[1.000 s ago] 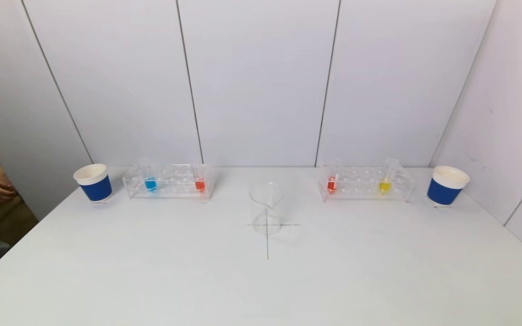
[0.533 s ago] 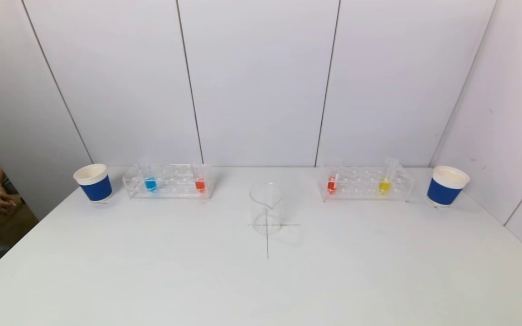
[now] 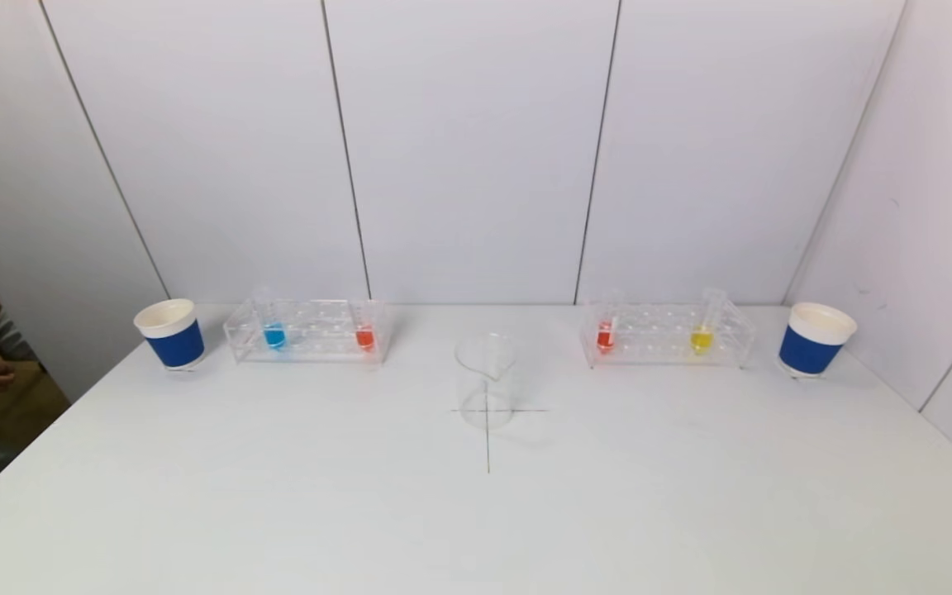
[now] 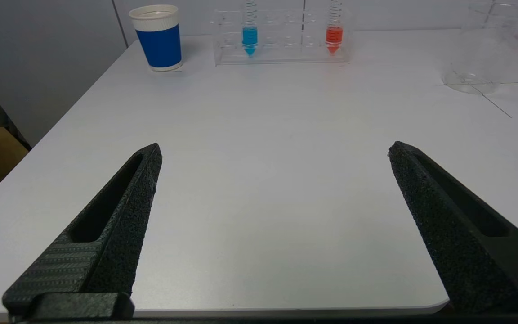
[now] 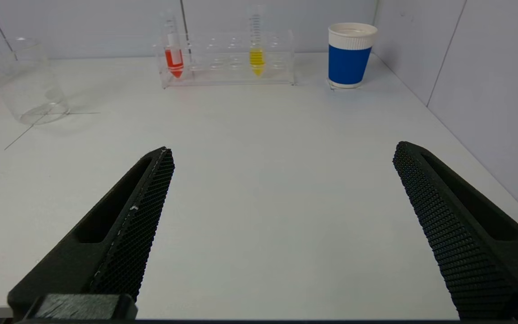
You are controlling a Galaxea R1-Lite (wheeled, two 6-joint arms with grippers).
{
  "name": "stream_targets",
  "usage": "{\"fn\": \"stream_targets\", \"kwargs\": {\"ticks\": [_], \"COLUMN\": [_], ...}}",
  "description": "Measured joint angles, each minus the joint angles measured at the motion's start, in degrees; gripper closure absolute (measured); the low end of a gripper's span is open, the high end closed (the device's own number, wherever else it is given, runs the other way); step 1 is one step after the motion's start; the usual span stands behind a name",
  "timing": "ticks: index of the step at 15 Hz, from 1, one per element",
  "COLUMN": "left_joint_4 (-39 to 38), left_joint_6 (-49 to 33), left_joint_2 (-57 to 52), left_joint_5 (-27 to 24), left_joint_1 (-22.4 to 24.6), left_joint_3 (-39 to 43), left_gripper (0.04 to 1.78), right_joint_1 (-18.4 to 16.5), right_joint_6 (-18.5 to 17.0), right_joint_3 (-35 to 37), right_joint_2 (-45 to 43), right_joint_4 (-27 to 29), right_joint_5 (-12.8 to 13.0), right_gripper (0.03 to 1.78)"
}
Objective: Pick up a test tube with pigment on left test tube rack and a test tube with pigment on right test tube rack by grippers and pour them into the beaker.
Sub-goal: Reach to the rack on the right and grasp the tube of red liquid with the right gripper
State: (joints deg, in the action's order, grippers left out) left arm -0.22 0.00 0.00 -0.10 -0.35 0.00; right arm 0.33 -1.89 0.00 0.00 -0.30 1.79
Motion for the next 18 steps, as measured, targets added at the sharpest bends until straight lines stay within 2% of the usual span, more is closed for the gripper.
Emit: {"fn": "stream_targets", "kwargs": {"ticks": [13, 18], "left_joint_4": [-0.02, -0.02], "left_joint_6": [0.02, 0.00], "left_joint_2": [0.00, 0.00], "left_joint_5": [0.00, 0.00], "left_joint_1": [0.00, 0.02], "left_joint_3": [0.00, 0.00], "left_gripper": [0.06, 0.06], "right_joint_1": [0.00, 0.07], "right_joint_6": [0.49, 0.38], "right_joint_3": [-0.30, -7.98], "right_joint_2": [0.00, 0.07], "right_joint_4": [-0.07, 3.83], "right_joint_5": [0.21, -2.06], "right_gripper": [0.04, 0.04]}}
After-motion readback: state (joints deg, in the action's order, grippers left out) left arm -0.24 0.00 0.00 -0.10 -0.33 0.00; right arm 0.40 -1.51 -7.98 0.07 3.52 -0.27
